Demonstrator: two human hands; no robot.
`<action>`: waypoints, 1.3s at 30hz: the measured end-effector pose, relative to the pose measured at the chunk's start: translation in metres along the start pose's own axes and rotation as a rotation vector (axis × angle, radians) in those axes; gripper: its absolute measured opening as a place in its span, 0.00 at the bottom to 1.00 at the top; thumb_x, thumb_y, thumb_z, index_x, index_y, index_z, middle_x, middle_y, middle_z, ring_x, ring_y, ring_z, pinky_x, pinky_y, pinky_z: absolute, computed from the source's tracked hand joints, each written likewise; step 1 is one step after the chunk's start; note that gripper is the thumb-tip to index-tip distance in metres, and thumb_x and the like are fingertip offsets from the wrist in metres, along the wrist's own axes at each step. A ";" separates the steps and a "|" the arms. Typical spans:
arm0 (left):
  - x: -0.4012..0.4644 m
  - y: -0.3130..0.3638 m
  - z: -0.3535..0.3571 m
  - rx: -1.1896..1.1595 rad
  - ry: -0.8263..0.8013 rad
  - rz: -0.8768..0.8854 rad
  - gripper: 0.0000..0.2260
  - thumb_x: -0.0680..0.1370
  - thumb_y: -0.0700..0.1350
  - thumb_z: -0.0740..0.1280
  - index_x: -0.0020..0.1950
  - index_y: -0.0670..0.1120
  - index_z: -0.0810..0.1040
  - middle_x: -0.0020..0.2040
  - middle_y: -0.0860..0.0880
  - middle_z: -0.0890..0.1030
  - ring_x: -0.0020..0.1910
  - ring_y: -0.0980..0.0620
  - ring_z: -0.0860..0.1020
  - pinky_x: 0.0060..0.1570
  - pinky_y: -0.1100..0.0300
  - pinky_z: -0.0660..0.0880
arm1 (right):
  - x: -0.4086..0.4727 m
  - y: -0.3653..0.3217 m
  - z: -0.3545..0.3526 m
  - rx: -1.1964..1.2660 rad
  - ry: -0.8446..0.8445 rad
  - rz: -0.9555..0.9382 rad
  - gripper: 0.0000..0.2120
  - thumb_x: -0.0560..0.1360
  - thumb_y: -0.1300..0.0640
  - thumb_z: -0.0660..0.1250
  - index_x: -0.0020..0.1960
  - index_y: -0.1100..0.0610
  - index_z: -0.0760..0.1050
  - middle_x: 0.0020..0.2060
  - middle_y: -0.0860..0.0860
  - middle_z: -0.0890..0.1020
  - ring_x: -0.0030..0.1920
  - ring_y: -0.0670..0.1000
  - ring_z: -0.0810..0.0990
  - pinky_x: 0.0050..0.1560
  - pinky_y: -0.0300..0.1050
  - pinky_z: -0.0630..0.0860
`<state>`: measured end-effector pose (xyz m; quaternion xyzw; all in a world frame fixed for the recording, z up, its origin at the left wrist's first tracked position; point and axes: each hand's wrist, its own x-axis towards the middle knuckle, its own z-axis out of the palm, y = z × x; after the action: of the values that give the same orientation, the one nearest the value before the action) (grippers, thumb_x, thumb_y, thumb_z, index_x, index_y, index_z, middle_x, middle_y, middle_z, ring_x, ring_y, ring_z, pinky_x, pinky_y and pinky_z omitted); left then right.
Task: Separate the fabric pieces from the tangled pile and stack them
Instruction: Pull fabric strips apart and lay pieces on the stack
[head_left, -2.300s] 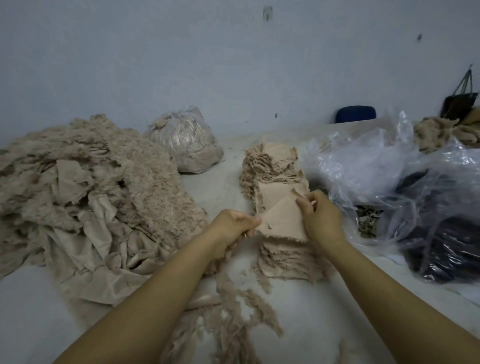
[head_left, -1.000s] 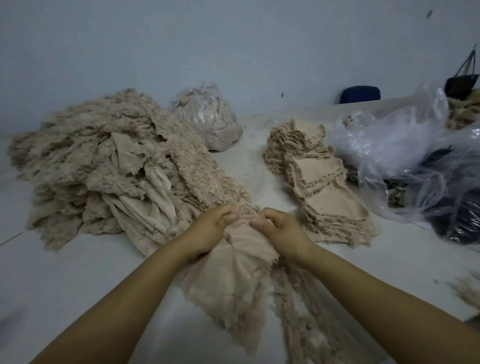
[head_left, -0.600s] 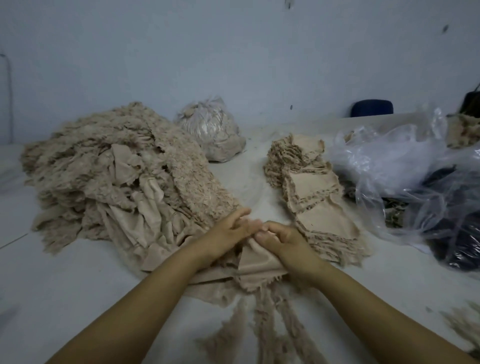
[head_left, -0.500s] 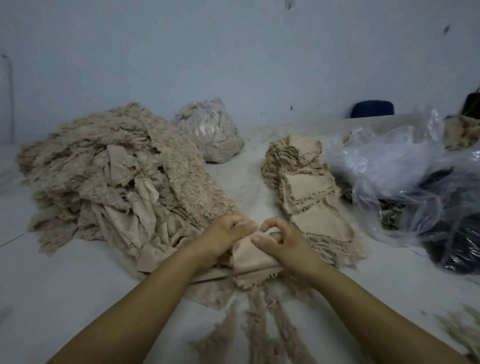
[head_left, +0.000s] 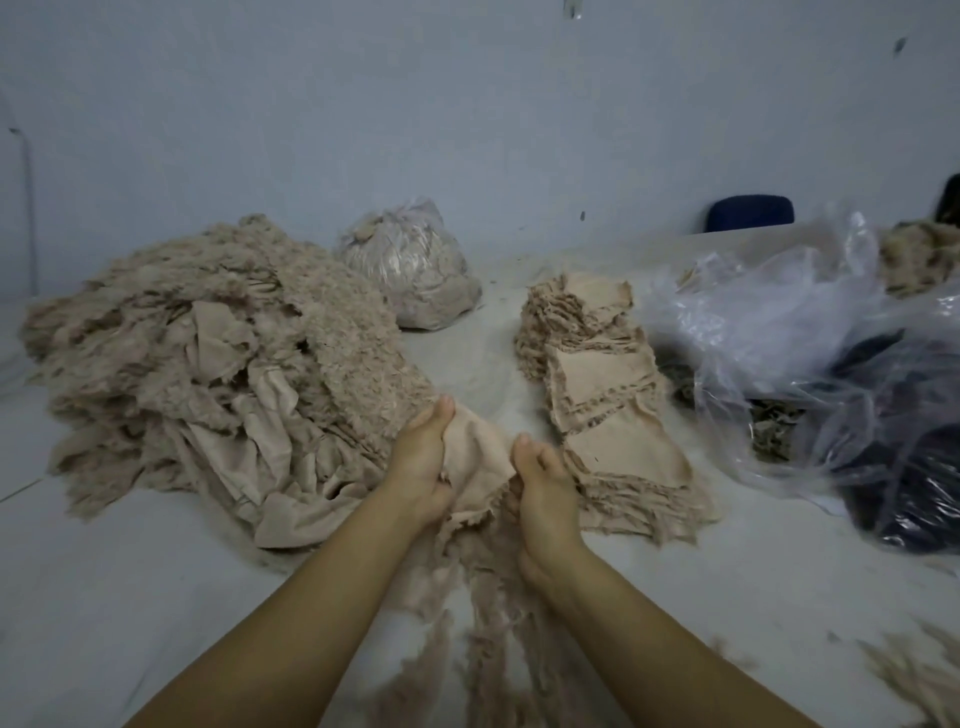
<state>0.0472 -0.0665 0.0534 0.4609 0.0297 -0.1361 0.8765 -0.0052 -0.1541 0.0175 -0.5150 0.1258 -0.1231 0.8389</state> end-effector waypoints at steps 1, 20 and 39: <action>0.000 -0.001 0.002 0.026 -0.002 -0.003 0.09 0.82 0.44 0.58 0.47 0.42 0.74 0.31 0.44 0.81 0.30 0.51 0.81 0.29 0.60 0.78 | -0.001 0.002 0.003 0.032 -0.091 0.050 0.20 0.82 0.46 0.56 0.46 0.58 0.80 0.36 0.55 0.84 0.36 0.53 0.83 0.39 0.44 0.78; 0.027 0.010 0.006 -0.059 0.144 -0.093 0.11 0.81 0.46 0.60 0.42 0.41 0.73 0.29 0.46 0.75 0.31 0.51 0.74 0.36 0.57 0.74 | -0.018 0.011 0.002 -0.358 -0.348 0.052 0.13 0.77 0.51 0.68 0.37 0.56 0.73 0.22 0.46 0.73 0.22 0.43 0.69 0.25 0.35 0.65; 0.033 -0.029 0.065 0.484 -0.063 0.201 0.14 0.79 0.48 0.64 0.35 0.45 0.69 0.26 0.49 0.70 0.22 0.56 0.67 0.20 0.68 0.62 | 0.047 -0.073 -0.078 -0.306 0.311 -0.201 0.08 0.74 0.54 0.71 0.41 0.59 0.80 0.35 0.52 0.83 0.35 0.51 0.79 0.38 0.39 0.75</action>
<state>0.0660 -0.1426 0.0616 0.6534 -0.0769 -0.0657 0.7502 0.0068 -0.2669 0.0448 -0.6210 0.2190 -0.2632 0.7050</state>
